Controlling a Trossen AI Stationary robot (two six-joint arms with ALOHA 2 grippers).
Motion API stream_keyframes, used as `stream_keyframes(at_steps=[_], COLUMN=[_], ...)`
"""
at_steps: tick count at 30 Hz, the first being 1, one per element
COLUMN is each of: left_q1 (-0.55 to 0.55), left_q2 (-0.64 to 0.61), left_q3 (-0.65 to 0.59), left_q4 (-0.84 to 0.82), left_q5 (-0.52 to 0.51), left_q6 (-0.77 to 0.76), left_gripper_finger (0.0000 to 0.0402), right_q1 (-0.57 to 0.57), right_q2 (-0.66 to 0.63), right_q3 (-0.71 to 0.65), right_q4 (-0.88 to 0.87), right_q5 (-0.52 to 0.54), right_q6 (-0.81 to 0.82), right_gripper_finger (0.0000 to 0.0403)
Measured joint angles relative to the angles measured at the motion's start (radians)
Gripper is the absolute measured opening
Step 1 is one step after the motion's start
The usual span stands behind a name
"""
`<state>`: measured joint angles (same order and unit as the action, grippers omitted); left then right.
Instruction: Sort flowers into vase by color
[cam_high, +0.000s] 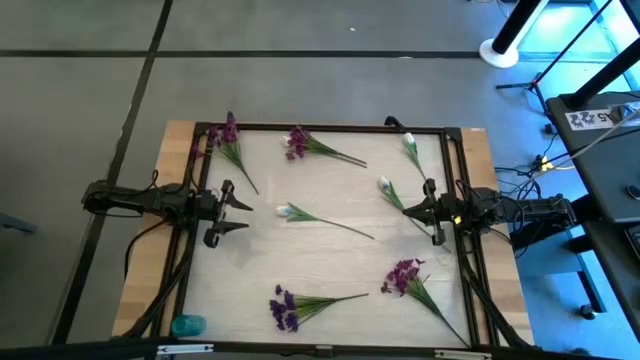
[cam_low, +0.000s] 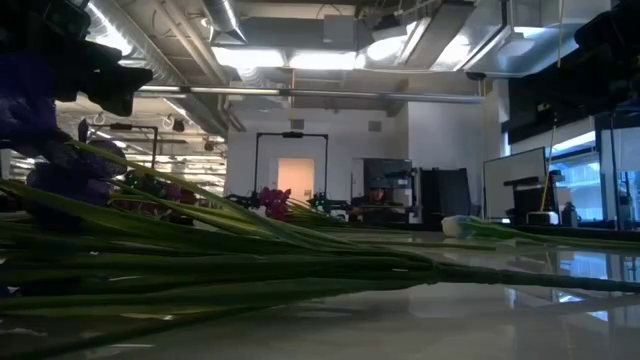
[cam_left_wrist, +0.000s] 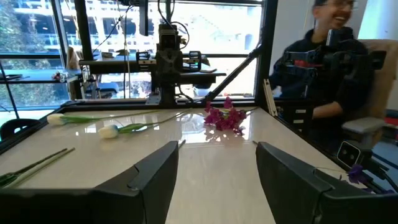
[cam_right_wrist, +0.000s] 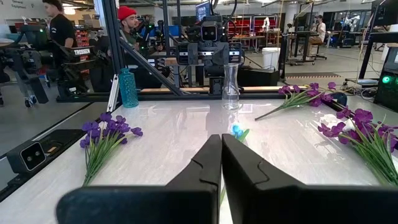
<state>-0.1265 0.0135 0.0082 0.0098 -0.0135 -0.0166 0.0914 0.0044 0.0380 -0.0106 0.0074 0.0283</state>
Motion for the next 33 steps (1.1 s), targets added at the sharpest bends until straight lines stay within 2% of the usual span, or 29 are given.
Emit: stream_keyframes(at_steps=[29,33], left_q1=[0.000,0.000], left_q2=[0.000,0.000], left_q3=[0.000,0.000], left_q4=[0.000,0.000], left_q5=[0.000,0.000], left_q6=[0.000,0.000], left_gripper_finger=[0.0213,0.0213], right_q1=[0.000,0.000], right_q2=[0.000,0.000], right_q3=[0.000,0.000], right_q4=[0.000,0.056], right_q5=[0.000,0.000], right_q6=[-0.002,-0.100], right_gripper_finger=[0.0014,0.0014])
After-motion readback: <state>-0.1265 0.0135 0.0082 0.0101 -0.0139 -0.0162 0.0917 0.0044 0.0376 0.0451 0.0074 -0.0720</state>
